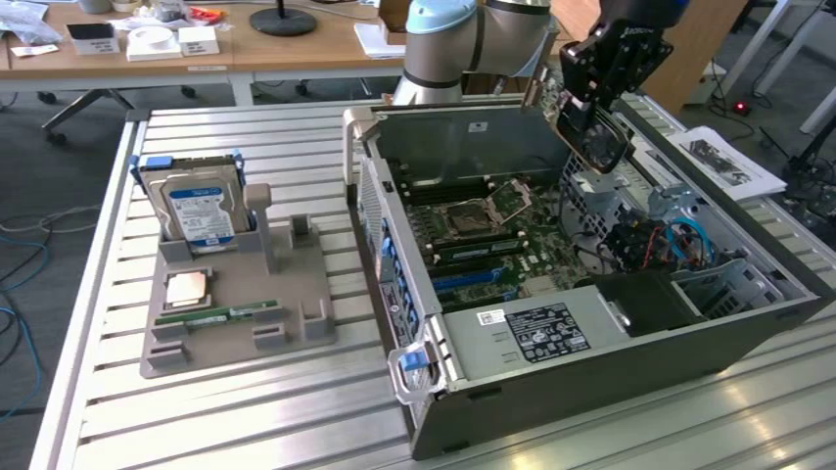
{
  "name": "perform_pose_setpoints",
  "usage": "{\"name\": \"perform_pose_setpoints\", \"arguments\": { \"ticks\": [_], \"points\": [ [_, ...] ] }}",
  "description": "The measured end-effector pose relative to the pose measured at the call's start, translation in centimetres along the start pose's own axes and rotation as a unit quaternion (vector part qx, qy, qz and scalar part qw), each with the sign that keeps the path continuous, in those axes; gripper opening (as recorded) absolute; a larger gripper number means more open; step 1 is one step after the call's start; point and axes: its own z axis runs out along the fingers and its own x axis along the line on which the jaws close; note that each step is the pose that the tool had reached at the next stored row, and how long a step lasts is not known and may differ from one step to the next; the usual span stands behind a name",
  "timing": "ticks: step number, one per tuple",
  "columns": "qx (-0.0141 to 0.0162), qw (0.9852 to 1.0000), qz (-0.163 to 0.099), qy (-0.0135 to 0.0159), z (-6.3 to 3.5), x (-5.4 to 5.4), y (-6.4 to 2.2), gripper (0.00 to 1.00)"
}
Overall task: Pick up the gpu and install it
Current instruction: 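Insert the gpu into the slot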
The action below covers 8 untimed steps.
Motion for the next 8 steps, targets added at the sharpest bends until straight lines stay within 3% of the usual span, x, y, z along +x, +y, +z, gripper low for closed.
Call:
{"name": "perform_pose_setpoints", "arguments": {
  "ticks": [8],
  "points": [
    [-0.0008,0.9994,-0.035,0.0018,0.0,0.0,0.0,0.27]
  ]
}}
